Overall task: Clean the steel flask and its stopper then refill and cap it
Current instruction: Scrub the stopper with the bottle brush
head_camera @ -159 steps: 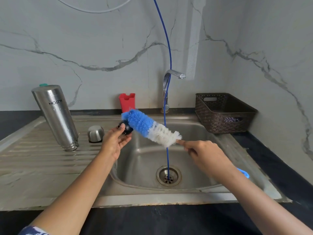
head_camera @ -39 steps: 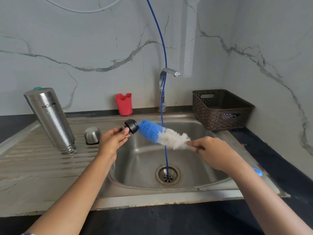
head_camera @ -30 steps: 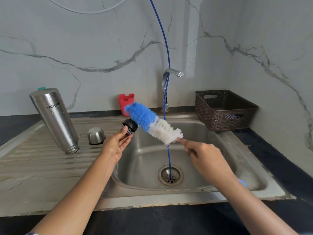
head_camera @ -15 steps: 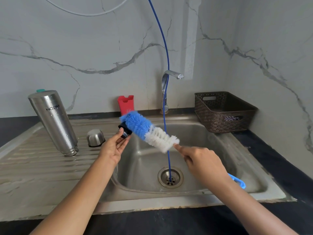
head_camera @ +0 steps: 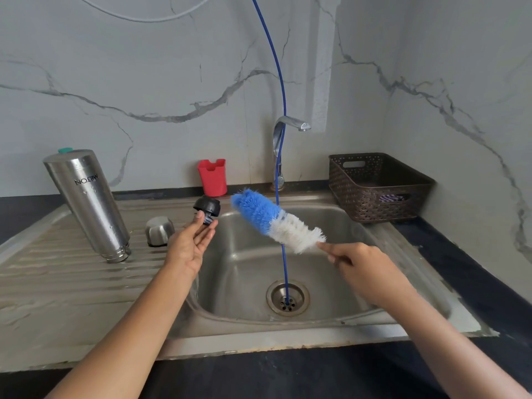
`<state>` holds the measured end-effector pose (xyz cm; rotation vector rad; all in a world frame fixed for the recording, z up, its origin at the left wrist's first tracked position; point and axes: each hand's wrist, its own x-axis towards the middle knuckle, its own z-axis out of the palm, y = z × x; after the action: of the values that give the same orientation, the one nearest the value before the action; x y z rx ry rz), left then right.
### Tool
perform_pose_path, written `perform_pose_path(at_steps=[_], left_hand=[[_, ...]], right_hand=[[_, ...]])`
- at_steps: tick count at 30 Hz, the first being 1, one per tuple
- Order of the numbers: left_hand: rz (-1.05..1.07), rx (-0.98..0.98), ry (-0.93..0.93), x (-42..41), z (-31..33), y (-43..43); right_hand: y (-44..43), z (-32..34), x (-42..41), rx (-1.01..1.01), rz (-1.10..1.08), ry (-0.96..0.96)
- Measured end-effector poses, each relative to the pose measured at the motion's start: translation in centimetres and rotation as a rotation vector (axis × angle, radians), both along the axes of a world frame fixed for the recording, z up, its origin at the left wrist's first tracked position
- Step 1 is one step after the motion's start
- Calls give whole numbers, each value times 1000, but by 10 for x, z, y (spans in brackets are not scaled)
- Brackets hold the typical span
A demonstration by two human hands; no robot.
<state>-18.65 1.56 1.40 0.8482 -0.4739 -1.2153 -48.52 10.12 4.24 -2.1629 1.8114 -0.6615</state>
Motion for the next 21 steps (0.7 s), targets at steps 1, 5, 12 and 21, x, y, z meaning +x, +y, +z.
perform_pose_path(at_steps=[1,5,12,21], left_hand=[[5,-13,-50,-1,0,0],[35,-82,-320,-11,-3,1],[75,-134,-390,-10,-4,1],[22,-58,-330,-4,-3,-2]], right_hand=[[-1,2,-1,100,50,-153],[-8,5,6,300,86,-507],[-8,7,4,609,155,-723],[-15,6,-4,685,178,-745]])
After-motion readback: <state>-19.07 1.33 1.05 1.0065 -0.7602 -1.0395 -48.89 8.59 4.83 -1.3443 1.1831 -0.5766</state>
